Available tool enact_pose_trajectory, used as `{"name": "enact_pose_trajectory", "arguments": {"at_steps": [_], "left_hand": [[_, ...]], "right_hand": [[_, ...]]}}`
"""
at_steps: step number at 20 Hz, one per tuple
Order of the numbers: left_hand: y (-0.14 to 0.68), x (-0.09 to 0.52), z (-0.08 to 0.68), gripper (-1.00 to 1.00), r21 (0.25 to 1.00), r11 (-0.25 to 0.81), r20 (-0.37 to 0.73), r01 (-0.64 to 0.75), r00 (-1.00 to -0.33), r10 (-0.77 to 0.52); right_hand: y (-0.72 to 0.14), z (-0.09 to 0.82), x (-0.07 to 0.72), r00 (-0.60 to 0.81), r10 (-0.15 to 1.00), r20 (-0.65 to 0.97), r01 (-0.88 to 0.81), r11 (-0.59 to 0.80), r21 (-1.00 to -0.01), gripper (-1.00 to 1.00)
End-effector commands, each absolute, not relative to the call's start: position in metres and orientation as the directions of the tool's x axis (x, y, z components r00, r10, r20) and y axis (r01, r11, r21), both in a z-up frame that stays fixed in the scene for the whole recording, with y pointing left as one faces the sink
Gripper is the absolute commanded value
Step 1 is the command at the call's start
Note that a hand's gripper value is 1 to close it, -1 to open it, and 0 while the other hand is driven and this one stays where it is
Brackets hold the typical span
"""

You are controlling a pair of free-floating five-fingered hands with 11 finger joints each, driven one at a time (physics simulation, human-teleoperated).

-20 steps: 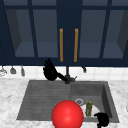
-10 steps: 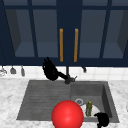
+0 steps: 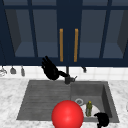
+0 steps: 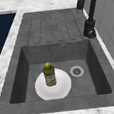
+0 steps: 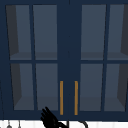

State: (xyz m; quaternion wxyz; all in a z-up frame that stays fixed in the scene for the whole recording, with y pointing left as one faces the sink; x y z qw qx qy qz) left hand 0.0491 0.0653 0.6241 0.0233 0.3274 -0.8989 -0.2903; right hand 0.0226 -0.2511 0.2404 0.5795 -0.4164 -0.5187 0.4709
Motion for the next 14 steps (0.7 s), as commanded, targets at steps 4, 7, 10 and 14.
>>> {"name": "enact_pose_trajectory", "arguments": {"at_steps": [4,7,10,14], "left_hand": [[0.067,0.046,0.641,-1.0,0.45,0.63,-0.093,-0.633,-0.735,-0.672],[0.074,0.048,0.656,-1.0,0.466,0.63,-0.099,-0.621,-0.745,-0.66],[0.074,0.048,0.663,-1.0,0.502,0.633,-0.08,-0.59,-0.76,-0.645],[0.068,0.049,0.66,-1.0,0.526,0.619,-0.141,-0.583,-0.777,-0.613]], "right_hand": [[-0.251,0.24,0.023,0.018,0.978,0.209,-0.114,0.21,-0.971,0.0],[-0.251,0.24,0.023,0.018,0.978,0.209,-0.114,0.21,-0.971,0.0],[-0.251,0.24,0.023,0.018,0.978,0.209,-0.114,0.21,-0.971,0.0],[-0.251,0.24,0.023,0.018,0.978,0.209,-0.114,0.21,-0.971,0.0]]}}
